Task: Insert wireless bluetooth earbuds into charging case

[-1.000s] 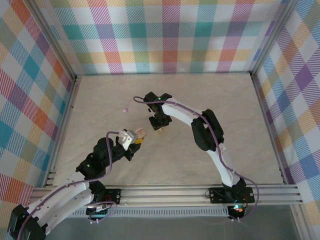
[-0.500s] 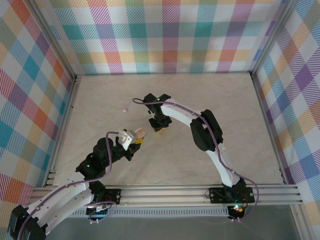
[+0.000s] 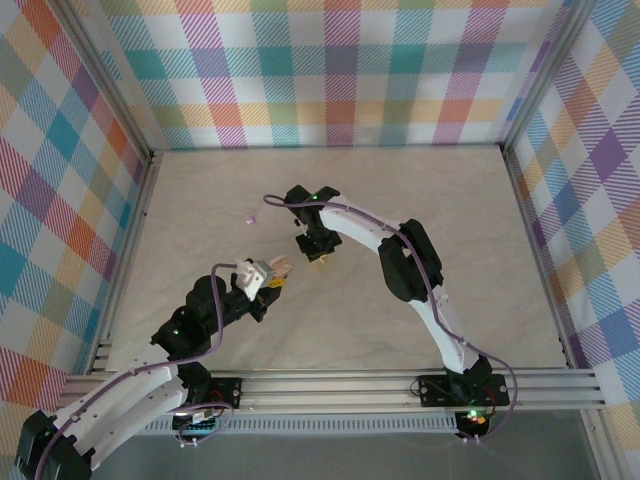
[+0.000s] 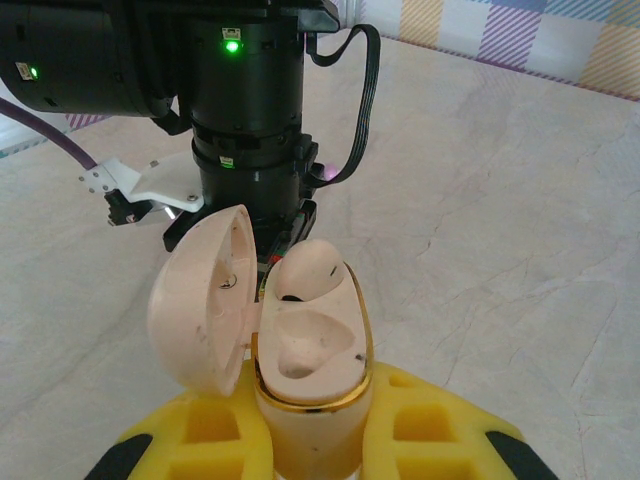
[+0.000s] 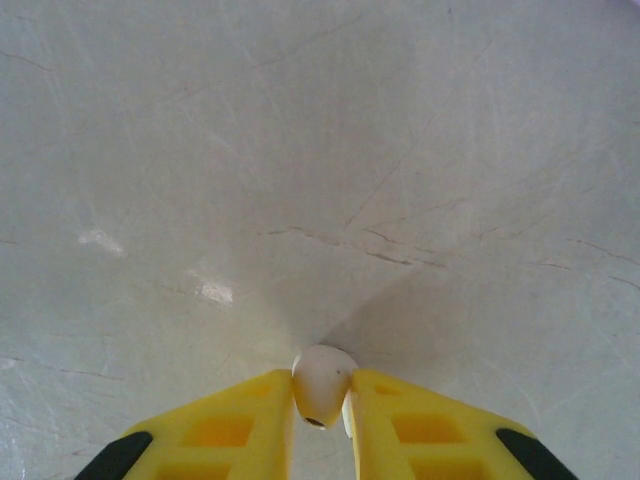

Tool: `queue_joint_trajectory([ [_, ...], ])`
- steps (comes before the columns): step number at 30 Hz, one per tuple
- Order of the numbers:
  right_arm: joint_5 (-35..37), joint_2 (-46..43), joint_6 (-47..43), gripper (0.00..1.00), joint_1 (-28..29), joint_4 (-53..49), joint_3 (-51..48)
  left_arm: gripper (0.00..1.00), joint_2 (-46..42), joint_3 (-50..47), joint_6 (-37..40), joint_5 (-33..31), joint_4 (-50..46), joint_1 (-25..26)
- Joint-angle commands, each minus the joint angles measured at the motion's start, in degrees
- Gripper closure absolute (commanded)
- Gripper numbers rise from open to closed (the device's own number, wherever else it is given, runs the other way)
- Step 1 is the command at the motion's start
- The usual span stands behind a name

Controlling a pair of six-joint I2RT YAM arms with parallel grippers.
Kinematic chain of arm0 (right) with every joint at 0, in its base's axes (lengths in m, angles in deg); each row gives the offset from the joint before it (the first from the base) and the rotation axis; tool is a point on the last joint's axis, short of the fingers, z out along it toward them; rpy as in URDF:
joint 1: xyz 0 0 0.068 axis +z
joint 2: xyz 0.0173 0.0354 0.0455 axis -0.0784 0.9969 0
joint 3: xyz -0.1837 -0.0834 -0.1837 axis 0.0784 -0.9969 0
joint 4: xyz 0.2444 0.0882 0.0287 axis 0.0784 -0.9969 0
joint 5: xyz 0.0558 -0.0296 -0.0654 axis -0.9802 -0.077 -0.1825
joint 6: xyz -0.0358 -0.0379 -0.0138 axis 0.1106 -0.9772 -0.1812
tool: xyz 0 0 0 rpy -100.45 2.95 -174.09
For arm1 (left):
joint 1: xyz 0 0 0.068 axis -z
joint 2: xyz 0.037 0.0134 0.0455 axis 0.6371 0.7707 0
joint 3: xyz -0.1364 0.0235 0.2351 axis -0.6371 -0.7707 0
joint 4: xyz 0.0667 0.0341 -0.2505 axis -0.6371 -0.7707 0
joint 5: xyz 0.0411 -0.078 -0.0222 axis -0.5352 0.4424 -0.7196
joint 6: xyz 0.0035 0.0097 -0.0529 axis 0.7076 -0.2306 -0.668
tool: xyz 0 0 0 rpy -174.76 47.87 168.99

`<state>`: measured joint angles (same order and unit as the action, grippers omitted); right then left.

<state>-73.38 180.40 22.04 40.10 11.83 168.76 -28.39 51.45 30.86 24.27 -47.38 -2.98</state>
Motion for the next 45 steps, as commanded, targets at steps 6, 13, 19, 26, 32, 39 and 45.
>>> queue_joint_trajectory([
  [6,-0.28,0.46,-0.15,0.87,0.25,-2.09,0.49,1.00,-0.97,-0.74,0.00,0.19,-0.09,-0.38],
  [13,-3.47,-5.87,-0.45,0.95,-0.82,2.33,-2.83,1.00,-1.22,-0.17,0.71,1.72,0.80,-0.31],
  [19,-15.96,-23.21,2.07,0.98,-5.99,18.47,-20.25,1.00,-0.01,1.14,2.09,8.31,4.45,-0.39],
  [26,-27.46,-46.34,-2.04,0.99,-8.69,33.48,-36.59,1.00,7.97,4.58,3.33,22.16,12.48,-1.09],
  [32,-37.77,-62.10,-2.03,0.96,-8.74,47.49,-47.38,1.00,18.30,11.41,4.37,34.15,17.90,-1.40],
  [39,-44.85,-71.17,5.39,0.96,-8.48,61.69,-56.16,1.00,25.44,16.27,2.77,34.44,22.73,-1.44],
  [45,-41.41,-73.34,7.01,0.96,-4.20,67.83,-59.64,1.00,30.44,18.46,0.05,31.32,26.21,-1.22],
])
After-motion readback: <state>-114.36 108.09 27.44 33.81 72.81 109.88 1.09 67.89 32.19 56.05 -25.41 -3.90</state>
